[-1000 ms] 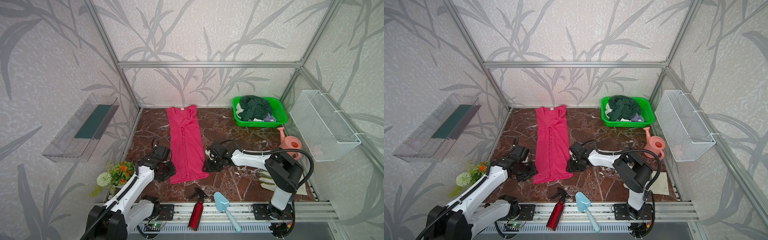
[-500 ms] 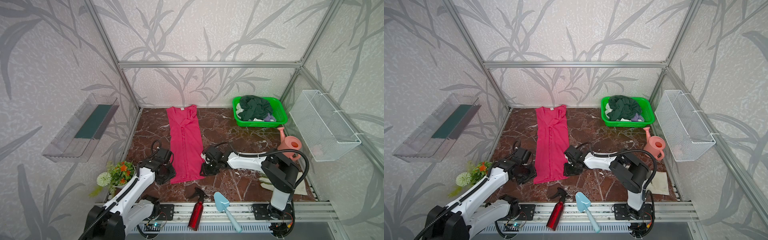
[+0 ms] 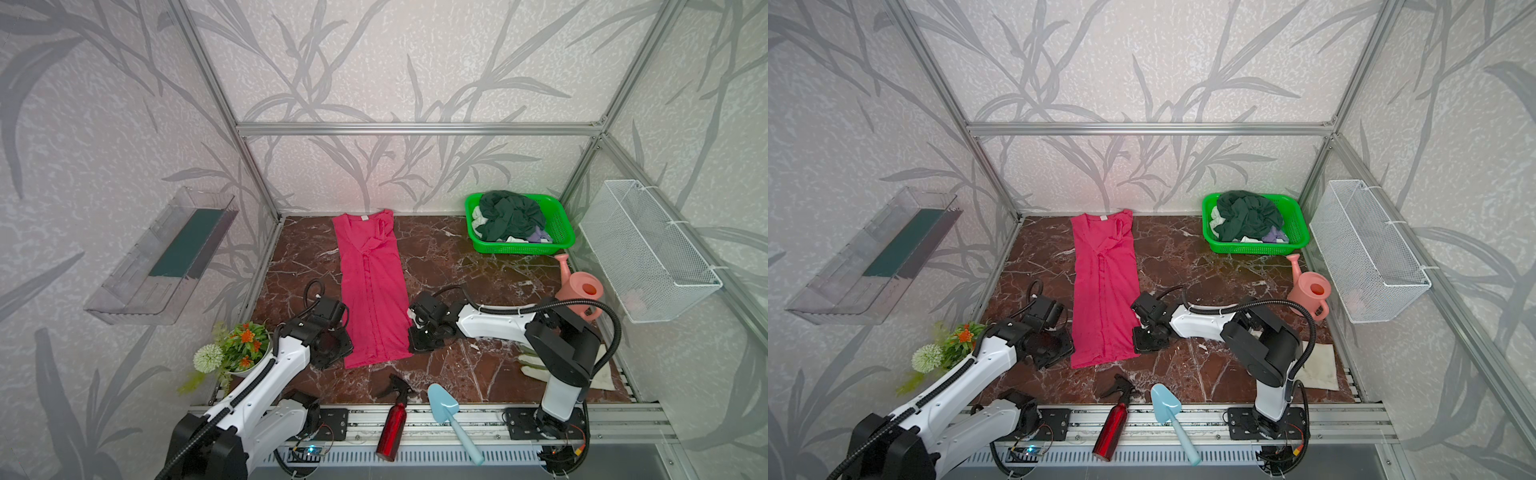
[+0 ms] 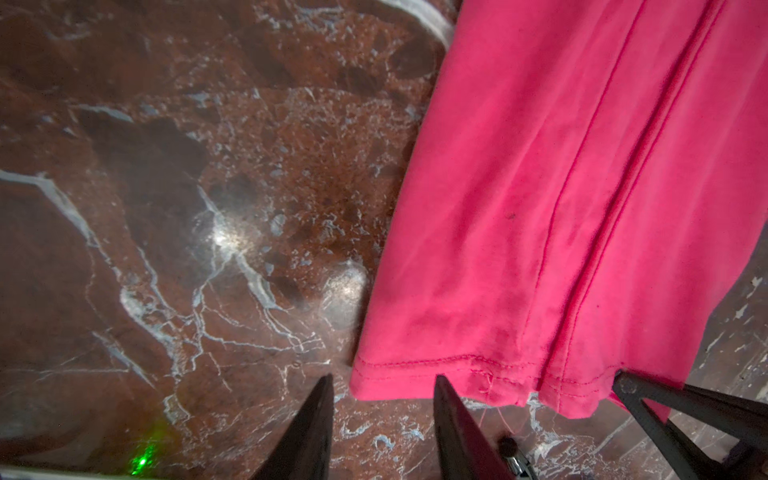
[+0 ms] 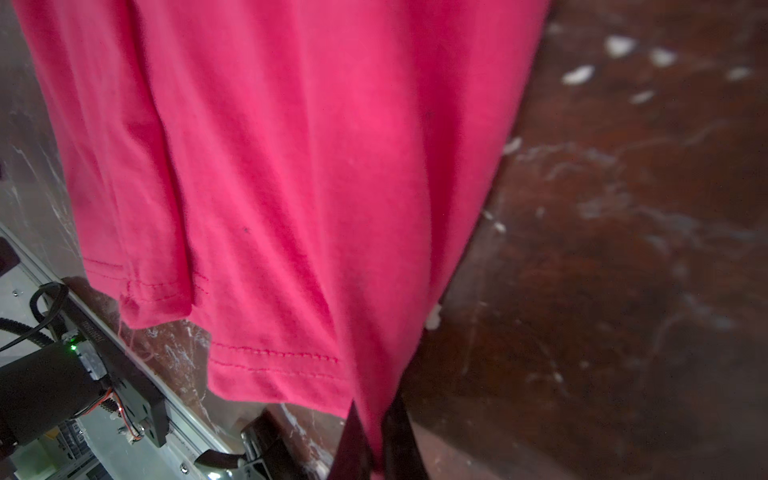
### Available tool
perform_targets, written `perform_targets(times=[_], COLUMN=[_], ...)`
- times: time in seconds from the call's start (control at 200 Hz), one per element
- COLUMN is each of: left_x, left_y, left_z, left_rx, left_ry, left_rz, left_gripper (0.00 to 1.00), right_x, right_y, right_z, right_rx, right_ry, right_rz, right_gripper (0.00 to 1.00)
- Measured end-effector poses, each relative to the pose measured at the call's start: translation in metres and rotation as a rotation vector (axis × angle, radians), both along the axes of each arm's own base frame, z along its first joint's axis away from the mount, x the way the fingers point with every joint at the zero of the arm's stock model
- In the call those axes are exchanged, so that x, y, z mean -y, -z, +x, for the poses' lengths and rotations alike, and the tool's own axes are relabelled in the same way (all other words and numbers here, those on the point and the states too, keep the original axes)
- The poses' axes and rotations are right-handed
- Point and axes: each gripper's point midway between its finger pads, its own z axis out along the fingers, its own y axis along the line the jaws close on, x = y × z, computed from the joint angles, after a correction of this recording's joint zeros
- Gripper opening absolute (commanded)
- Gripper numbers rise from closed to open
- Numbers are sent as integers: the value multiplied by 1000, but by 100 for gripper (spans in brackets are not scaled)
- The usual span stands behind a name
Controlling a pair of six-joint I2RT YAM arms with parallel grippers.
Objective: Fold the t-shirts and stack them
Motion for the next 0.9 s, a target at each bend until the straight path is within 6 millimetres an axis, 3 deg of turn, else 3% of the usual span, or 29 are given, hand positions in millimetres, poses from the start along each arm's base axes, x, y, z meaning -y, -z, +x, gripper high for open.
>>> perform_targets(times=[0.345, 0.735, 0.79, 0.9], left_x=[12, 21, 22, 26], left_y=[16, 36, 39, 41], left_z=[-19, -18, -16, -8], left_rx=[-51, -65, -74, -72], left_ry=[55, 80, 81, 80], left_rz=[-18, -34, -31, -30], left_gripper=[40, 39, 32, 4], right_x=[7, 6, 6, 8], right_y=[1, 0, 1, 1], right_z=[6, 5, 4, 4], right_rx=[-1, -9, -11, -6], right_ry=[13, 8, 8, 15], right_rz=[-6, 3, 7, 17], right_gripper=[0, 0, 0, 0])
